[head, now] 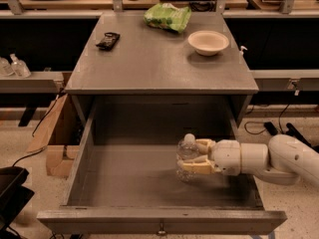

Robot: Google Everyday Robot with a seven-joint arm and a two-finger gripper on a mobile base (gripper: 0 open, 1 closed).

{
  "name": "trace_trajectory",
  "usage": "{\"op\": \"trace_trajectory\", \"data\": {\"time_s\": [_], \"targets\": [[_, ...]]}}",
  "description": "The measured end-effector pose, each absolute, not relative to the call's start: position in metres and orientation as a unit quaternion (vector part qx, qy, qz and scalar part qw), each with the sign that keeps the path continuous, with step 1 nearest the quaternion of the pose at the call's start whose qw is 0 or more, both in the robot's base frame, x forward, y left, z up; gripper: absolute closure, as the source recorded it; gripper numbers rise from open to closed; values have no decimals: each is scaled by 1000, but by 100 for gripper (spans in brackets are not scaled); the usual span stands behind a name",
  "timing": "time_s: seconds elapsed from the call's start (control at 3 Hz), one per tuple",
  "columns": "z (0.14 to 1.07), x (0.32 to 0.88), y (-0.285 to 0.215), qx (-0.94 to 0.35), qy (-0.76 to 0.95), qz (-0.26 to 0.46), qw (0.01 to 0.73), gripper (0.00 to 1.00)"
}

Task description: Pick water bottle from top drawer and place on counter

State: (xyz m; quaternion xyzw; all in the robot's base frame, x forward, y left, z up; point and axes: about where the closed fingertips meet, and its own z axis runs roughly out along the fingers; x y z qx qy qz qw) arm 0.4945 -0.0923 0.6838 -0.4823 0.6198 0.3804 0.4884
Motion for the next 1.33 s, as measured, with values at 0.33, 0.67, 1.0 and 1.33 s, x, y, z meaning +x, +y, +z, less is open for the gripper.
{"op": "trace_trajectory", "data": {"time_s": [0.33,0.67,1.0,1.33], "targets": [[704,501,-87,-476,623,376,493,96],[773,517,-67,-493,620,349,500,100],[864,542,-23,-509,609,319,518,100],[942,575,21,-521,602,291,530,100]]}}
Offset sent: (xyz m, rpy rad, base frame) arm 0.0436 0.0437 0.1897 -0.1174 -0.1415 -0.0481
